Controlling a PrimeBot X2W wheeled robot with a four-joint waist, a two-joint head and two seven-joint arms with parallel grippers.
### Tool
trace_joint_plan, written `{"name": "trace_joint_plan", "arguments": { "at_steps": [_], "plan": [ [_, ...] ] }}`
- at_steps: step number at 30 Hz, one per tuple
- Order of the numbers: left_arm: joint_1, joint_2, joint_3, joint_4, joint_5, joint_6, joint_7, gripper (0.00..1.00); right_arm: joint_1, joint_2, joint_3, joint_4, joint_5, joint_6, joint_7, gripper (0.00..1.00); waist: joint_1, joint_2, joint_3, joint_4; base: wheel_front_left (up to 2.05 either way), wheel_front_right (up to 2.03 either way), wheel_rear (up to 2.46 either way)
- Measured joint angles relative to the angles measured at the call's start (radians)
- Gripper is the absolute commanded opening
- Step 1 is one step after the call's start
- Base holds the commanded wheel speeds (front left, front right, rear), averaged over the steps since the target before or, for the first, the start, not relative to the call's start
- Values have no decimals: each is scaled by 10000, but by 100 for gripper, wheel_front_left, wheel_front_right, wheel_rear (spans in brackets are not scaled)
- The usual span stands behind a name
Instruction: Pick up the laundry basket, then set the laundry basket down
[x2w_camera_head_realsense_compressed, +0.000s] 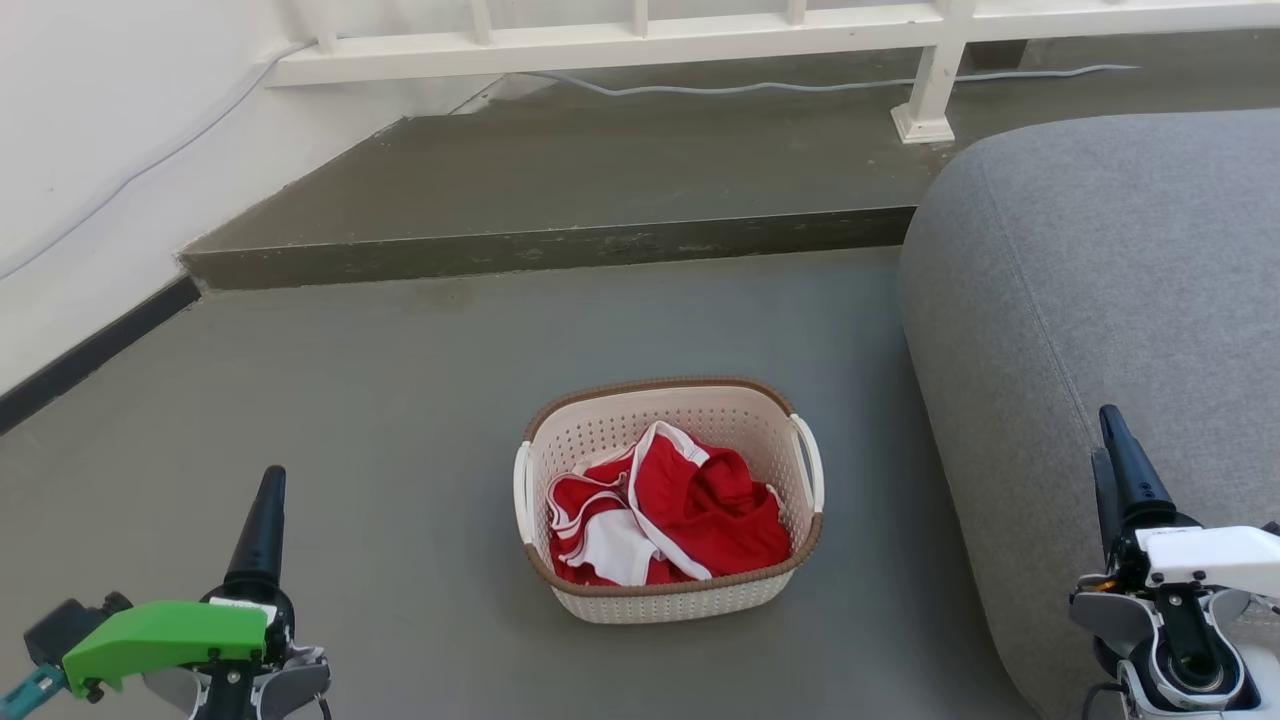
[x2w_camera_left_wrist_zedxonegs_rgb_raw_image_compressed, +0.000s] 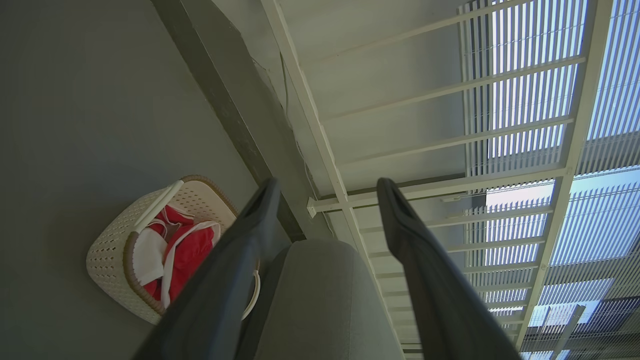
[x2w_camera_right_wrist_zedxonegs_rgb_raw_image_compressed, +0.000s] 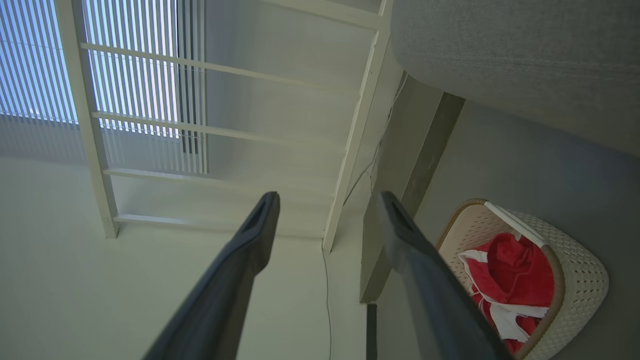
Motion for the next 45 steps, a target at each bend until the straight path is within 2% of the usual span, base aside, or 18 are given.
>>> {"name": "trace_joint_plan", "arguments": {
  "at_steps": [11,14,28,45],
  "plan": [
    [-200,378,-453,-121,1804,0,-418,100,-225,-439,593,-10,-1908,-10,-454,100,0,0,-33,16,0,0,0],
    [-274,533,-642,-136,2385,19,-525,100,-242,-585,769,-13,-2462,-105,-571,100,0,0,-39,15,0,0,0],
    [-590,698,-1333,-451,4746,449,-974,100,-525,-901,1528,-82,-4880,-525,-1018,100,0,0,-59,-1,0,0,0],
    [-760,853,-2274,-571,7488,878,-1563,100,-603,-984,2362,-65,-7365,-784,-1599,100,0,0,-27,-51,0,0,0]
  ]
}}
